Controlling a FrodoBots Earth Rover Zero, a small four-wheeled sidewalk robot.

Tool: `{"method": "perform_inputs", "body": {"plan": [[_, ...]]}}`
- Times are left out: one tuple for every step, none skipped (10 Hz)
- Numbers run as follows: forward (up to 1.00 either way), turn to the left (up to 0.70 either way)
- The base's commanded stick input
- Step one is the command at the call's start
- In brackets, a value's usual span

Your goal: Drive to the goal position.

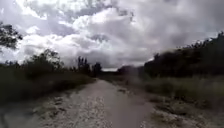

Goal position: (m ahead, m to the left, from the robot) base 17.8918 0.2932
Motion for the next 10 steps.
{"method": "perform_inputs", "body": {"plan": [[0.59,0.02],[0.59,0.03],[0.59,0.1],[0.59,0.15],[0.59,0.15],[0.59,0.15],[0.59,0.01],[0.59,0.01],[0.59,0.01],[0.59,0.02]]}}
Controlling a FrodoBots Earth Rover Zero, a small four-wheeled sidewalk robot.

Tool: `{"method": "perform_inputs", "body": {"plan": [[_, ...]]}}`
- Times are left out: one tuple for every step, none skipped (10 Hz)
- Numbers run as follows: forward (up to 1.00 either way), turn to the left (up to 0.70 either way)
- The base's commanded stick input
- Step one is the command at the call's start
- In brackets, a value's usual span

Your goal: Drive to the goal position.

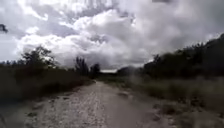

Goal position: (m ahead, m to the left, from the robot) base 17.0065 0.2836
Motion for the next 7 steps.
{"method": "perform_inputs", "body": {"plan": [[0.59,0.14],[0.59,0.15],[0.59,0.15],[0.59,0.15],[0.59,0.15],[0.59,0.15],[0.59,0.15]]}}
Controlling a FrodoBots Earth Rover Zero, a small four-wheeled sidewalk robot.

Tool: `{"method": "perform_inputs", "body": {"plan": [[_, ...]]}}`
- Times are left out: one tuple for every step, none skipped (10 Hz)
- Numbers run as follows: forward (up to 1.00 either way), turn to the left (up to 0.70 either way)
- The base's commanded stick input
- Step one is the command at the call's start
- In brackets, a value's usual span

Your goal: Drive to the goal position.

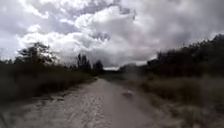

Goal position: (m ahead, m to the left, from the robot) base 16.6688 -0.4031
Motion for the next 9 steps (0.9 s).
{"method": "perform_inputs", "body": {"plan": [[0.59,0.05],[0.59,0.01],[0.59,0.01],[0.59,0.01],[0.59,0.01],[0.59,0.01],[0.59,0.01],[0.59,0.01],[0.59,0.01]]}}
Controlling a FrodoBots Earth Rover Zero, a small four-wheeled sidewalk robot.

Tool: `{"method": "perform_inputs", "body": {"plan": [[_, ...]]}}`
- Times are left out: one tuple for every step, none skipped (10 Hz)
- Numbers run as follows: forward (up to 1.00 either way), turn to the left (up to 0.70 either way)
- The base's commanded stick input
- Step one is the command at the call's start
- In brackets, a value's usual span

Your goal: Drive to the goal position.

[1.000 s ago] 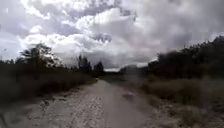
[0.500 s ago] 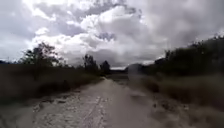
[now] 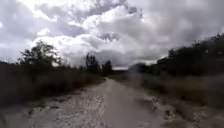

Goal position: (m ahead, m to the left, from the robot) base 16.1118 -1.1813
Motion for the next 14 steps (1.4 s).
{"method": "perform_inputs", "body": {"plan": [[0.59,0.01],[0.59,0.01],[0.59,0.01],[0.59,0.01],[0.59,0.01],[0.59,0.01],[0.59,0.01],[0.59,0.01],[0.59,0.01],[0.59,0.01],[0.59,0.01],[0.59,0.01],[0.59,0.01],[0.59,0.01]]}}
